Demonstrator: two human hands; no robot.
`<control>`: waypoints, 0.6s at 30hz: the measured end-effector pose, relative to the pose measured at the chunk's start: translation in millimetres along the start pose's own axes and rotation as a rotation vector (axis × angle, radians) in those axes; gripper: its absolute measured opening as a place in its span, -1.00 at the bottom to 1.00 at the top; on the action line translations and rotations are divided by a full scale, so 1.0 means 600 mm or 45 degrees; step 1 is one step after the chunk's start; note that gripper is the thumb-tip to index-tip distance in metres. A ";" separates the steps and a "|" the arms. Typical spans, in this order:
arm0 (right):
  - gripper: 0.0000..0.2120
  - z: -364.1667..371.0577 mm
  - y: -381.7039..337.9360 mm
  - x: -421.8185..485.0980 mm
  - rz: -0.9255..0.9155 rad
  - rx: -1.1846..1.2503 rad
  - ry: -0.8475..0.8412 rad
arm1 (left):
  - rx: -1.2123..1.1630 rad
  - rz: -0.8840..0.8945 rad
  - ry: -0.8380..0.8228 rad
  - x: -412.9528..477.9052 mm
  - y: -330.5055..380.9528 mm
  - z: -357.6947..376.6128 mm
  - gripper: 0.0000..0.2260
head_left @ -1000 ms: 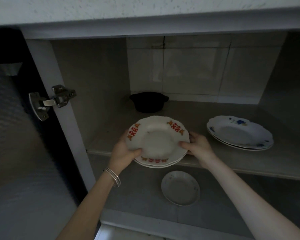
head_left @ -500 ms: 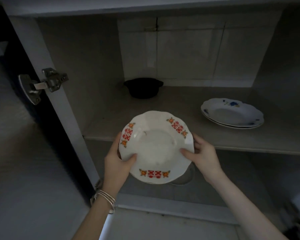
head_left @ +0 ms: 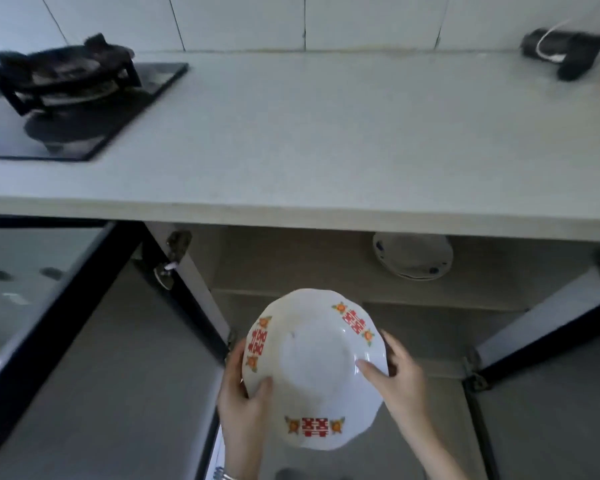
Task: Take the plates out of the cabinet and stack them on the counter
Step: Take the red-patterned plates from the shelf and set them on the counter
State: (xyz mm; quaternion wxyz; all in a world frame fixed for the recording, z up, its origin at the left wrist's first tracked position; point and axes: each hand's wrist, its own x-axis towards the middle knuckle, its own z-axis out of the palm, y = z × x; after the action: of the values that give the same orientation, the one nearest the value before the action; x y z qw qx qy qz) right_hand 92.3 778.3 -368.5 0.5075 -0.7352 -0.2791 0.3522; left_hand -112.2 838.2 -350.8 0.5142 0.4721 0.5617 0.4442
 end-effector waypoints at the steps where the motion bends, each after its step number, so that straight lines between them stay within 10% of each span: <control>1: -0.45 -0.010 -0.027 -0.025 0.034 -0.001 -0.010 | -0.014 -0.036 0.018 -0.021 0.031 -0.013 -0.35; 18: -0.52 -0.120 -0.577 -0.262 -0.010 -0.050 -0.009 | -0.032 -0.031 -0.256 -0.124 0.597 -0.142 -0.40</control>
State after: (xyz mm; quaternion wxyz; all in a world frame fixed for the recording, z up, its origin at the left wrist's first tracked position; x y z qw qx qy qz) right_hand 38.0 732.1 11.7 0.4933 -0.7426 -0.2907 0.3473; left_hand -169.2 820.6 20.0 0.5793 0.5009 0.5071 0.3954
